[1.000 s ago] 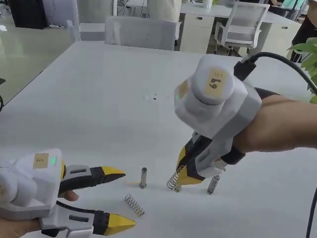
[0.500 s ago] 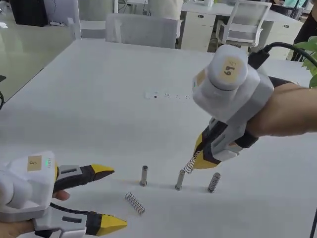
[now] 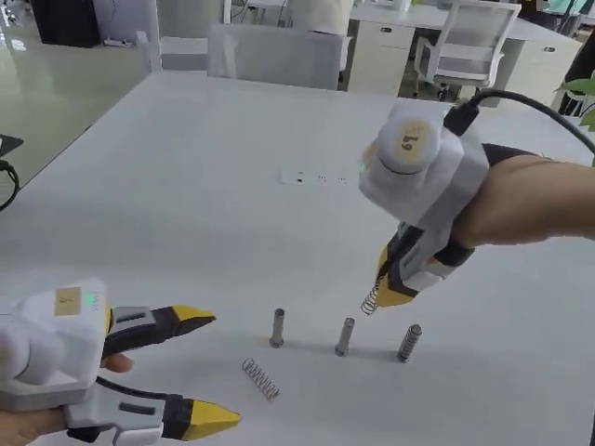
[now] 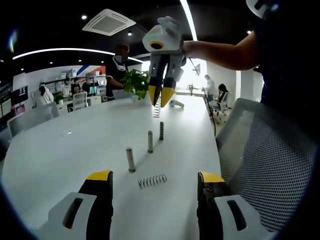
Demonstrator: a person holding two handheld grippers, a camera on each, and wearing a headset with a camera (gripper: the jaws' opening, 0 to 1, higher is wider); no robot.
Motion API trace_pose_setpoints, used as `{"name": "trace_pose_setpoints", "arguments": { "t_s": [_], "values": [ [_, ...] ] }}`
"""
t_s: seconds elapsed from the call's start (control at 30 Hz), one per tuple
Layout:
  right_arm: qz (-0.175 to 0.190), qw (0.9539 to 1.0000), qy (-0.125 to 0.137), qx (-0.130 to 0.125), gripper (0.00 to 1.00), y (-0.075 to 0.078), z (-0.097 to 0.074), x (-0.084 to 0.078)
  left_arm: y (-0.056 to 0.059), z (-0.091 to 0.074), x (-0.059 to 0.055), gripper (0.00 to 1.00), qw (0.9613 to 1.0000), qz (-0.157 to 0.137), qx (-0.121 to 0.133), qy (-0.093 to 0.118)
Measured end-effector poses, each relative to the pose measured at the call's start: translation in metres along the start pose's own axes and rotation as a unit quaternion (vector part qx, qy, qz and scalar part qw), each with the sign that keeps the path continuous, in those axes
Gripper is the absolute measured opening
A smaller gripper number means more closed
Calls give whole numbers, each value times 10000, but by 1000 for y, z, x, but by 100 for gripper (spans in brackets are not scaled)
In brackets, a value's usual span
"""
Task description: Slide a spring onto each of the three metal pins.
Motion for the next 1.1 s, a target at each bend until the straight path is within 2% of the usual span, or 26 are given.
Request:
{"name": "trace_pose_setpoints", "arguments": {
  "t_s": [0.4,1.1],
  "values": [
    [-95,9997,-196,142,7,1,21,10,2,-1,-2,64,10000,22,-13,-25],
    [-78,9985,-458,293,7,5,43,8,5,-4,-5,61,10000,-5,-29,-15]
  ]
}}
Point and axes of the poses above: the centre of the closed fingertips' face, and the gripper's own axes: z roughly forward along the fingers, y roughly to its right, x roughly out of its top, the point moved 4 cm from there along -z, roughly backward along the fingers, and after that the axes turned 7 degrees about -y, right-handed, at the moved point
